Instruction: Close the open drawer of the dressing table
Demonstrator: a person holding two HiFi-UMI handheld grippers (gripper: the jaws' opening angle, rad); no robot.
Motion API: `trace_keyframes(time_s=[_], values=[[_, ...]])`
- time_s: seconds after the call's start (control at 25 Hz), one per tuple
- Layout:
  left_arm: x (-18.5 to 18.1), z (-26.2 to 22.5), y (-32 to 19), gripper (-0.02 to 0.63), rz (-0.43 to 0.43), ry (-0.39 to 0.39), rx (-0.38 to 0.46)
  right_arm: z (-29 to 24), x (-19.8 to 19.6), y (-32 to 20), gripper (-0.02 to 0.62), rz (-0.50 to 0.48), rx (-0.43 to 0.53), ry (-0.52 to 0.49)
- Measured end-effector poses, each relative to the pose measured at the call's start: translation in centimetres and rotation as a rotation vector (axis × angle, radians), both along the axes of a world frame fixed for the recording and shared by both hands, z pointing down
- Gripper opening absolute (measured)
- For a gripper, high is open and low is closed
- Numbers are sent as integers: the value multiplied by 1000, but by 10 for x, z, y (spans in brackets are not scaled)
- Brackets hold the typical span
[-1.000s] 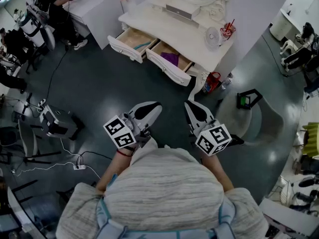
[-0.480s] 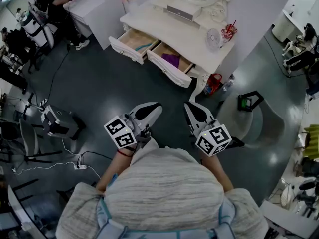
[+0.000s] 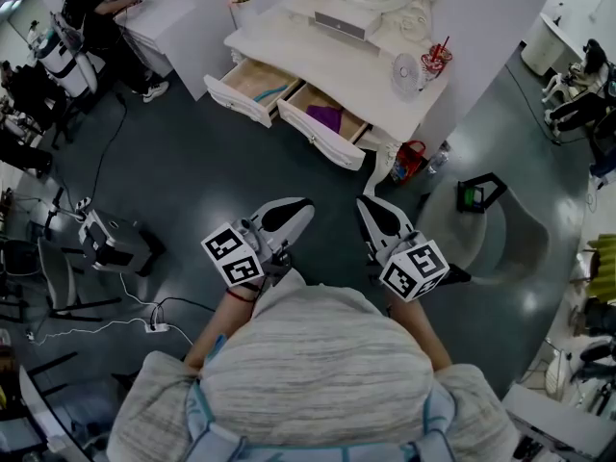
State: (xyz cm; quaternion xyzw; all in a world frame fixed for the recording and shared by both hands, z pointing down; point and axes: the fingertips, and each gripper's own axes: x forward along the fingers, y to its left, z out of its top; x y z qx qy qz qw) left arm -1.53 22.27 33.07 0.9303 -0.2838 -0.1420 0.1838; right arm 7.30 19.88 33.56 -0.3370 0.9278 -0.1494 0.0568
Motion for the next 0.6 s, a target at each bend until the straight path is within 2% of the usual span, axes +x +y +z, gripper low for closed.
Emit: trace_keyframes(time_s=[0.6], values=[[6, 1, -2, 9, 18, -9, 6, 0, 1, 0, 9, 4, -9, -11]])
